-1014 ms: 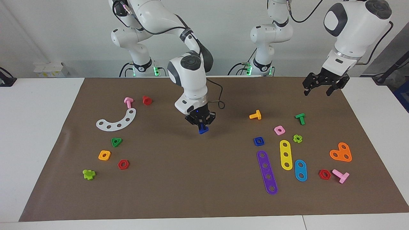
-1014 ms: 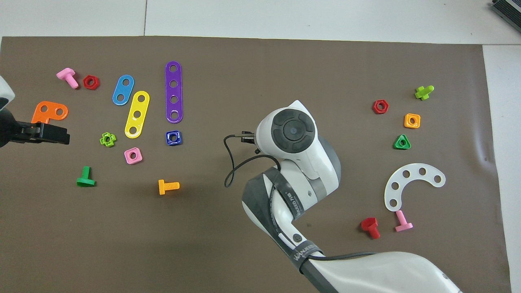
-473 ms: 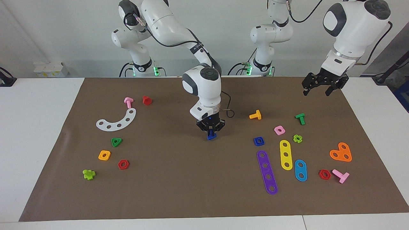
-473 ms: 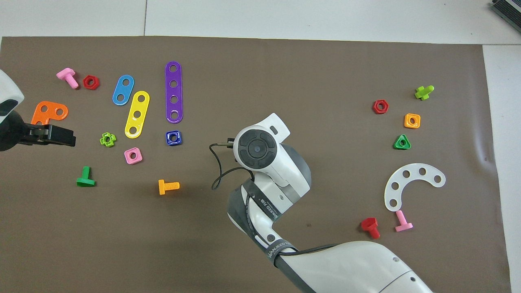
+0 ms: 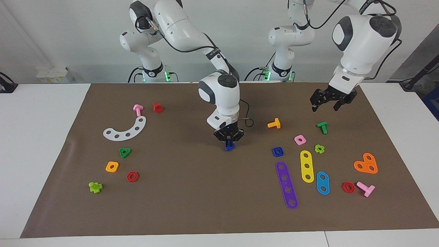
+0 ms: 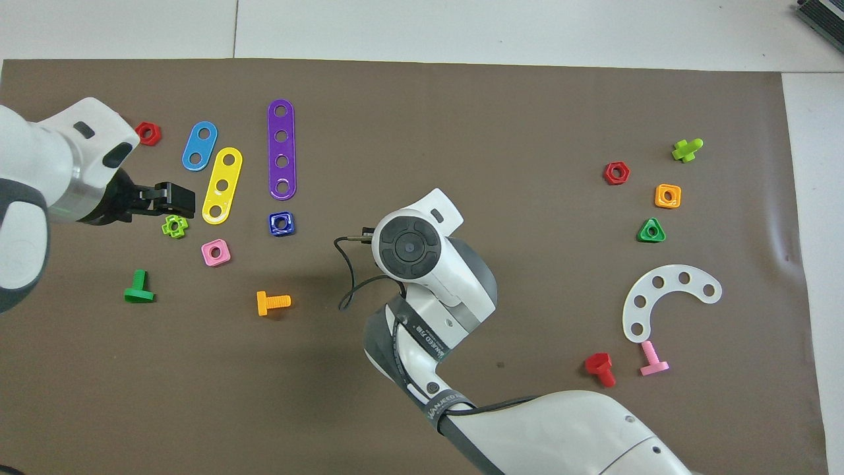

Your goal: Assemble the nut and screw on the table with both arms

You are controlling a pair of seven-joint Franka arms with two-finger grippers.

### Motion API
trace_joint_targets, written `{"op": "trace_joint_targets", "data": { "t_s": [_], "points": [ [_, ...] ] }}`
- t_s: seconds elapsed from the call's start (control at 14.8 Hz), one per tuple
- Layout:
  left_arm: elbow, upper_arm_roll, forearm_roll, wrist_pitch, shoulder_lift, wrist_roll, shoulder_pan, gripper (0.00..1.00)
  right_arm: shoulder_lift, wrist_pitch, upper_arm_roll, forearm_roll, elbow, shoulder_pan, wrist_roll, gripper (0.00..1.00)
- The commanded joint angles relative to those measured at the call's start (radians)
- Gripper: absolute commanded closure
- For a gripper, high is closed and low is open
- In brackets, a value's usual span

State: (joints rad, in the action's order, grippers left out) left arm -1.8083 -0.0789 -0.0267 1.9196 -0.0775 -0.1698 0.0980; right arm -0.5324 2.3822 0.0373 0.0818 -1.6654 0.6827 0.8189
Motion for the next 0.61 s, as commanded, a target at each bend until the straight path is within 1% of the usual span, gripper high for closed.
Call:
{"op": "trace_joint_targets", "data": {
  "t_s": [0.0,0.14,0.41,0.54],
  "points": [
    [0.001,0.011,-0.012,0.094,-0.053,-0.027,0.032,0.06,0.018,-0.004,0.004,0.016,0.018,-0.012,0.034,0.0],
    [0.001,0.011,-0.012,0.128,-0.088,-0.028,0.049,0.07,0.095,-0.03,0.006,0.006,0.007,-0.052,0.031,0.0],
    [-0.011,0.016,-0.007,0.232,-0.185,-0.098,0.109,0.13,0.224,-0.179,0.006,0.006,0.007,-0.162,0.002,0.0],
    [-0.031,0.016,-0.004,0.289,-0.225,-0.132,0.123,0.15,0.276,-0.257,0.006,0.006,0.007,-0.218,-0.062,0.0]
  ]
}}
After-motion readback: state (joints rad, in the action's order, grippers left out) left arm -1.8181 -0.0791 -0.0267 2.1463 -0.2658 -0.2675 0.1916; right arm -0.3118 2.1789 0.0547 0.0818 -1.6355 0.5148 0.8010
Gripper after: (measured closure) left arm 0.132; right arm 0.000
